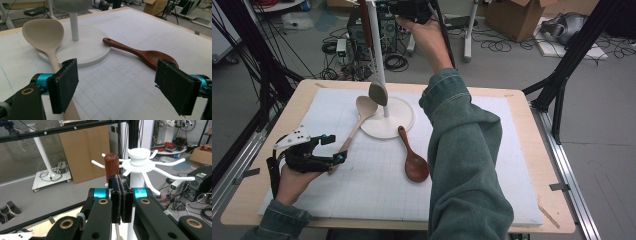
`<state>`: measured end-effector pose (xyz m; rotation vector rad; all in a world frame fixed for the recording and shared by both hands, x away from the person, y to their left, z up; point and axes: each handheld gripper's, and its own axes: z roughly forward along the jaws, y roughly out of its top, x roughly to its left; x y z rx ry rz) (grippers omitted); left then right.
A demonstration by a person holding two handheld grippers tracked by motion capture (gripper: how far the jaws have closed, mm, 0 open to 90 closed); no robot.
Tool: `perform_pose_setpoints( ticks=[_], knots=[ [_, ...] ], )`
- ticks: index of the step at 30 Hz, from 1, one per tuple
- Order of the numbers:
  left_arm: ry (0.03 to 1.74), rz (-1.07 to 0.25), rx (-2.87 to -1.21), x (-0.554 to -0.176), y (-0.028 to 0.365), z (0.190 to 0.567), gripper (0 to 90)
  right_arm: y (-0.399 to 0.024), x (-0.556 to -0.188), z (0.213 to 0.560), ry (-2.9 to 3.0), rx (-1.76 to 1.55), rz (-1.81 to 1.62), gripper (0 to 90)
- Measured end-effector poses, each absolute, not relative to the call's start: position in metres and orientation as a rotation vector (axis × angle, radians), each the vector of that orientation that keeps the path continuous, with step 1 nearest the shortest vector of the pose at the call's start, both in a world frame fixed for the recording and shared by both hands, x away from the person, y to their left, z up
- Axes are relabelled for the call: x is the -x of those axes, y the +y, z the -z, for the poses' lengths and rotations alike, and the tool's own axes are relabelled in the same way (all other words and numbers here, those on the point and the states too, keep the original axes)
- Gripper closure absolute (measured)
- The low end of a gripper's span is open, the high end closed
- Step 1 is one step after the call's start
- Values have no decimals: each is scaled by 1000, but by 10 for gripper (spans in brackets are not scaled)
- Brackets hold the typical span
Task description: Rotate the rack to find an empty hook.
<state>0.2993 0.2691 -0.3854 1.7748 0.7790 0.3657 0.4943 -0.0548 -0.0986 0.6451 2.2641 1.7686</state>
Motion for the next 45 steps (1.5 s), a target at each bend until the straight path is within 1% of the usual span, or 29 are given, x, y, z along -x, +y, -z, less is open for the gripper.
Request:
perform_pose_setpoints(
  ticks=[20, 25, 40, 45],
  knots=[
    [773, -369, -1782, -299, 267, 385, 197, -32, -484, 95, 2264, -607, -1693, 900],
    [773, -372, -1778, -299, 268, 385, 198, -31, -481, 94, 2268, -605, -1682, 900],
    [773, -374, -1779, -299, 268, 384, 199, -69, -479, 96, 2219, -646, -1691, 899],
    [771, -374, -1778, -299, 268, 384, 200, -74, -482, 97, 2203, -673, -1683, 899]
  ],
)
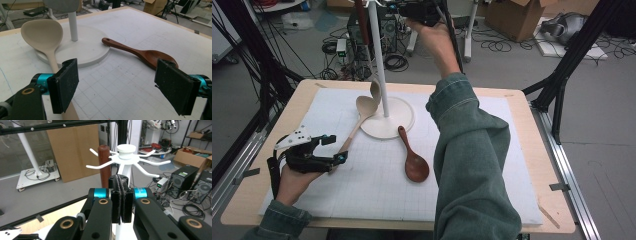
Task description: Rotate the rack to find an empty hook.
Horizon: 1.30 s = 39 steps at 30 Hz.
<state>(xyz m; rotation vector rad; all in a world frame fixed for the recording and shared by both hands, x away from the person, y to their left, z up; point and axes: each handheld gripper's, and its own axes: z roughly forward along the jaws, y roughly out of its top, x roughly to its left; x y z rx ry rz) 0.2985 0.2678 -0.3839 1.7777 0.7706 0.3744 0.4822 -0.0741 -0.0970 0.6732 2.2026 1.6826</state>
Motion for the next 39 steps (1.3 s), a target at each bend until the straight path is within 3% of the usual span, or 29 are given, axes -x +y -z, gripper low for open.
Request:
perform_pose_setpoints(
  ticks=[29, 39],
  knots=[
    [782, -380, -1775, -299, 271, 384, 218, -51, -477, 99, 2243, -616, -1697, 895],
    [783, -378, -1788, -300, 272, 386, 238, -78, -454, 119, 2231, -608, -1774, 632]
  ],
)
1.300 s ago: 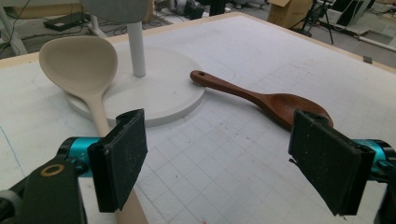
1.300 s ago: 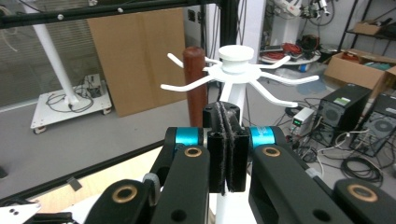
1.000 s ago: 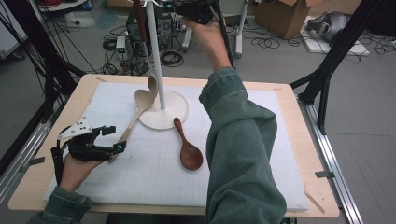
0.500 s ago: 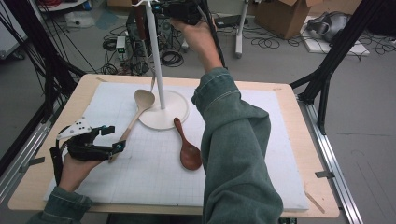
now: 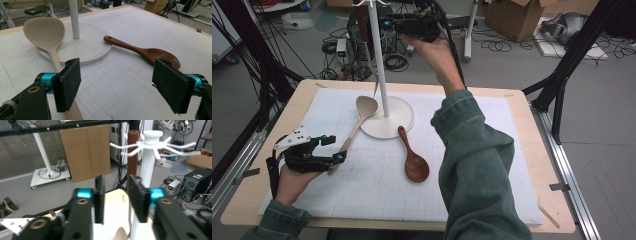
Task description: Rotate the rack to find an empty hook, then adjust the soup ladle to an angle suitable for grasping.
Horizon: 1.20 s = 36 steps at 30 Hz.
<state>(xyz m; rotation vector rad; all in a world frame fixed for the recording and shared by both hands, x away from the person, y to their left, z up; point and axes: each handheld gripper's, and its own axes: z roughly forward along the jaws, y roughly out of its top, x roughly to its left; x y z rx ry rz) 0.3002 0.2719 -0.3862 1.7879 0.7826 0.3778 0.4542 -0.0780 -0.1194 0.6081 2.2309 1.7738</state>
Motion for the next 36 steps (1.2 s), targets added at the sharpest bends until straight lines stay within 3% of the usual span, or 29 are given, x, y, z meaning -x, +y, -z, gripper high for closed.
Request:
perform_pose_setpoints(
  ticks=[7, 12, 36],
  knots=[
    [784, -378, -1796, -300, 272, 387, 257, -100, -437, 142, 2242, -636, -1766, 440],
    [783, -376, -1804, -300, 270, 388, 268, -113, -426, 160, 2256, -648, -1757, 369],
    [781, -380, -1849, -300, 263, 392, 335, -173, -372, 245, 2249, -719, -1747, 245]
  ],
)
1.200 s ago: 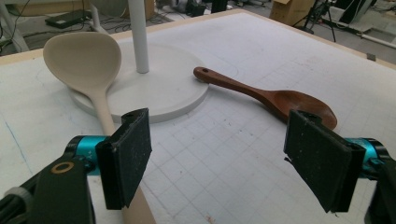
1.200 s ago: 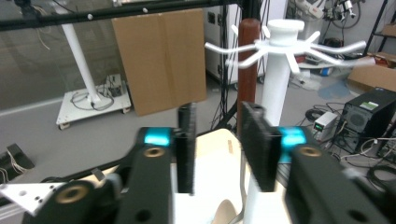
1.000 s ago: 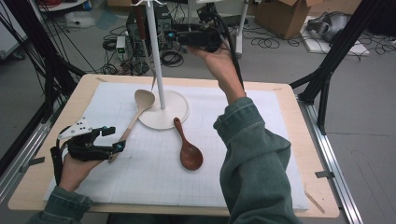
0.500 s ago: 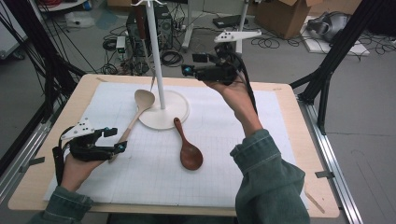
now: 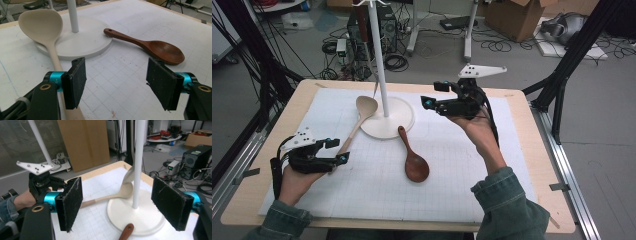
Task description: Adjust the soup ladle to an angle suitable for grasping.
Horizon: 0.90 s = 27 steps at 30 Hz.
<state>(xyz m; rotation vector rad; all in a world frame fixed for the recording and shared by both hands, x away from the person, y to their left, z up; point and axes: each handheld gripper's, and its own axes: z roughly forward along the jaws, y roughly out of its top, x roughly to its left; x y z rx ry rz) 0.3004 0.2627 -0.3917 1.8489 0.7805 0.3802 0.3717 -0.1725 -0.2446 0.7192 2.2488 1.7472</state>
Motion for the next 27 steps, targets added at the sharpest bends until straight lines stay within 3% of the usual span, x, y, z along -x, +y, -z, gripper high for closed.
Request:
perform_pose_setpoints(
  ticks=[27],
  knots=[
    [809, -416, -1900, -318, 254, 378, 425, -231, -315, 316, 2200, -857, -1713, 208]
  ],
)
